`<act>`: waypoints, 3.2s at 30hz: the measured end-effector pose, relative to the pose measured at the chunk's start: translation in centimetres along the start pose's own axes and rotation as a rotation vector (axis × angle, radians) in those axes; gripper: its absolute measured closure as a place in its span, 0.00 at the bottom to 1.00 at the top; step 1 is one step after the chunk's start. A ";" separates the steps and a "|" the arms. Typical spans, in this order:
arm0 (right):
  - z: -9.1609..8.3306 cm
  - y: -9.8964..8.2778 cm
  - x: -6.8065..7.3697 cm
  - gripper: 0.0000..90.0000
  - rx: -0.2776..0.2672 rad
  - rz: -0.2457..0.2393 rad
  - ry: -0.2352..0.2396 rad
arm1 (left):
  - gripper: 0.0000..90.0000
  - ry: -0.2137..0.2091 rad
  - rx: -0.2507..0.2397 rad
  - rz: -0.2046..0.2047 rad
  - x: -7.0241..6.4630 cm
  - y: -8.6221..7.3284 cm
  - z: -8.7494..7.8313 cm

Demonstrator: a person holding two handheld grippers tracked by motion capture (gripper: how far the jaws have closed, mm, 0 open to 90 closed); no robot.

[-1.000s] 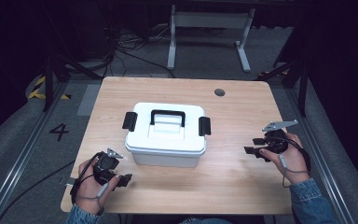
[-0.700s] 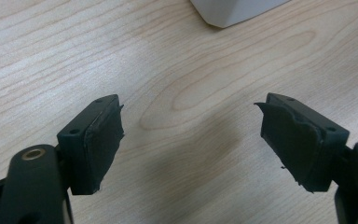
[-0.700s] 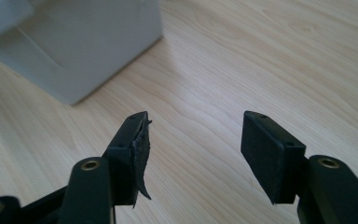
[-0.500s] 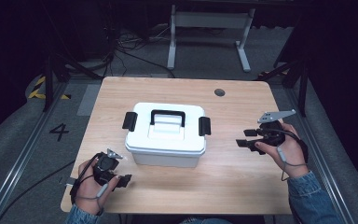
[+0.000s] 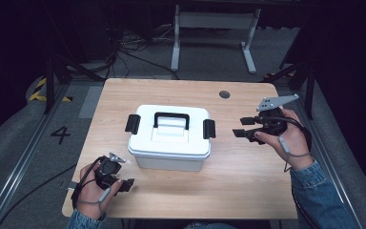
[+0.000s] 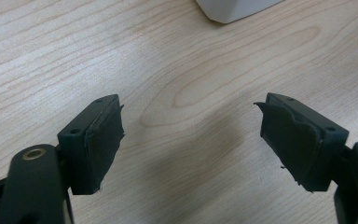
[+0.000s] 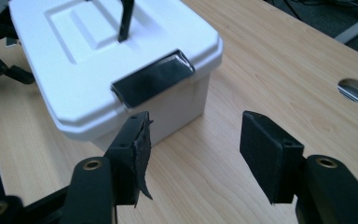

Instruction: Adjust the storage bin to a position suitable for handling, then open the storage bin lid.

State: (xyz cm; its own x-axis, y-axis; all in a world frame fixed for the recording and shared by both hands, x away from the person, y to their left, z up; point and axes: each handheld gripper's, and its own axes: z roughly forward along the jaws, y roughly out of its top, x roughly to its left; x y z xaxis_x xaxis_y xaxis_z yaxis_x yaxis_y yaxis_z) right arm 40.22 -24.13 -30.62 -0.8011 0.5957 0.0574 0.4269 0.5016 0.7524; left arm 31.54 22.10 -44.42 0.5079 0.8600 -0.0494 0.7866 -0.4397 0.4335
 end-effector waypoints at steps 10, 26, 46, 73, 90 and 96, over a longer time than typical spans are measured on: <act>1.0 3.6 1.5 0.50 -0.029 -0.048 0.072 | 0.24 -0.001 0.004 0.000 0.1 -0.1 0.1; 4.5 7.6 3.0 0.50 0.017 -0.098 0.158 | 0.24 -0.003 0.005 -0.001 0.1 -0.1 0.1; 12.3 10.6 4.1 0.56 0.140 -0.145 0.199 | 0.24 -0.015 0.005 -0.001 0.2 0.0 0.2; 14.3 11.0 5.5 0.91 0.209 -0.331 0.242 | 0.24 -0.024 0.003 0.017 0.1 0.6 0.4; 13.7 11.7 5.4 0.93 0.169 -0.345 0.275 | 0.24 -0.020 0.001 0.024 0.1 0.6 0.5; 12.1 12.9 5.8 0.94 0.105 -0.367 0.266 | 0.24 -0.020 -0.002 0.009 0.2 0.2 0.4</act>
State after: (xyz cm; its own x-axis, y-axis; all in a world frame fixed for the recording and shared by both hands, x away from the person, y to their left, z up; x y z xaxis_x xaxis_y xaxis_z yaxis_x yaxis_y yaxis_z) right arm 46.13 -6.61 -28.55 -0.9811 0.1922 -0.0237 0.1241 0.7182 0.6847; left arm 31.92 22.12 -44.70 0.5218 0.8507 -0.0635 0.7814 -0.4468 0.4356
